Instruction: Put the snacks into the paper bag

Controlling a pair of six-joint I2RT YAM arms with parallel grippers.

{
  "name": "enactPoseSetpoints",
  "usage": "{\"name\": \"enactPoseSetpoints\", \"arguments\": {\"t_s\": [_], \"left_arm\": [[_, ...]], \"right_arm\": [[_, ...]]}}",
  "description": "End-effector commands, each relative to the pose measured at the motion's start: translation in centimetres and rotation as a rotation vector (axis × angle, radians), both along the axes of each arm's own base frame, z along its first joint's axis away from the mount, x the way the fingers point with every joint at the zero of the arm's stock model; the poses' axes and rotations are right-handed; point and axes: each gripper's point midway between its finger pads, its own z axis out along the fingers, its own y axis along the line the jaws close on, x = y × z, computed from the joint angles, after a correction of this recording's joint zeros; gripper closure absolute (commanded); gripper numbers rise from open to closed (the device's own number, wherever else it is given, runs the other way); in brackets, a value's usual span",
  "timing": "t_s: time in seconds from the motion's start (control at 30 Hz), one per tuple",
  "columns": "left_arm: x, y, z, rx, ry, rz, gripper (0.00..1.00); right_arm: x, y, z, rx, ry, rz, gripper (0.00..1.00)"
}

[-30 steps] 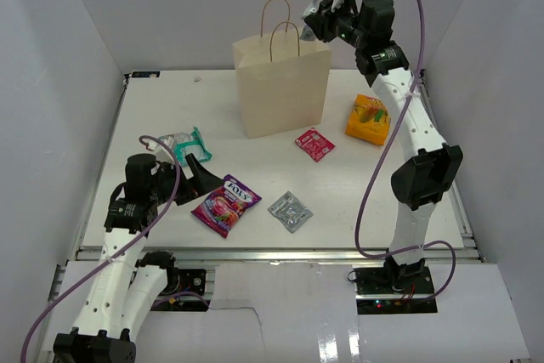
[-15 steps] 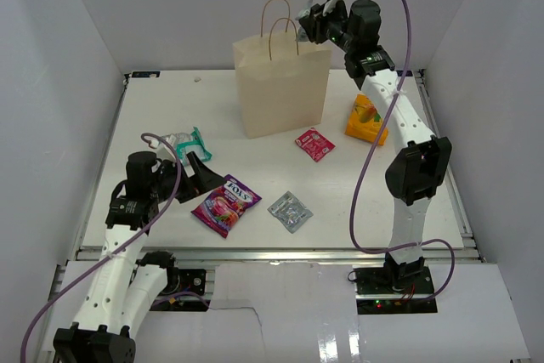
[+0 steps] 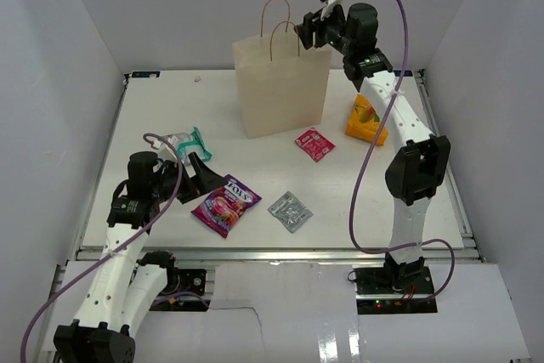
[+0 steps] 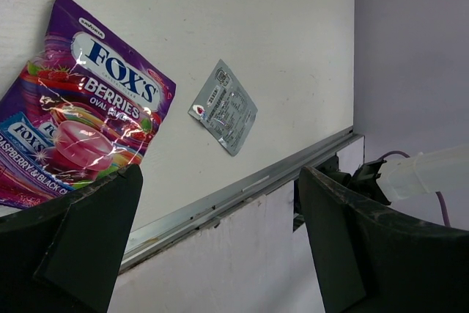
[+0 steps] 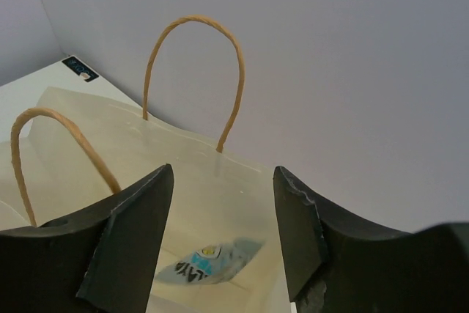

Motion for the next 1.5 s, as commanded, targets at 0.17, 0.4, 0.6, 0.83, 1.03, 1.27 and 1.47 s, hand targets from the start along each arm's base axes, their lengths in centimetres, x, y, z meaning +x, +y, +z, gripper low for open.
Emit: {"name": "enactPoseSetpoints", "arguments": {"t_s": [0.17,0.4,0.6,0.83,1.03,1.27,1.47], "left_arm": [[-0.1,-0.8,1.0,-0.027,-0.038,-0.039,0.02],[0.0,-2.5,0.5,-0.008,-0.002,-0.071,0.02],[-0.1,-7.5,-3.0,0.151,0.107,-0.131,0.02],[-0.9,-15.3,-7.2,0.440,0.118,-0.294,0.03],[0.5,-18.0,-11.8,0.773,0.107,-0.296,0.02],[0.9,-19.7,-14.7,0.917,0.063,-0.398,0.02],[0.9,-19.9,-16.3,0.998,0.051,-0.448,0.02]], "right_arm": [[-0.5,-0.2,1.8,0.006,-0.063,-0.002,0.33],[-3.2,-3.6,6.0,0.006,-0.096,0.039,0.22],[-8.2,-9.8,0.7,-0.100,0.098,0.133,0.15],[-22.0,-12.9,-12.6,-0.344,0.399,0.395,0.14],[-33.7,-13.7,-22.8,-0.382,0.641,0.489,0.10],[-36.0,-13.7,-23.8,-0.356,0.658,0.457,0.09],[-35.8,-13.3,-23.9,-0.323,0.677,0.468,0.10]]}}
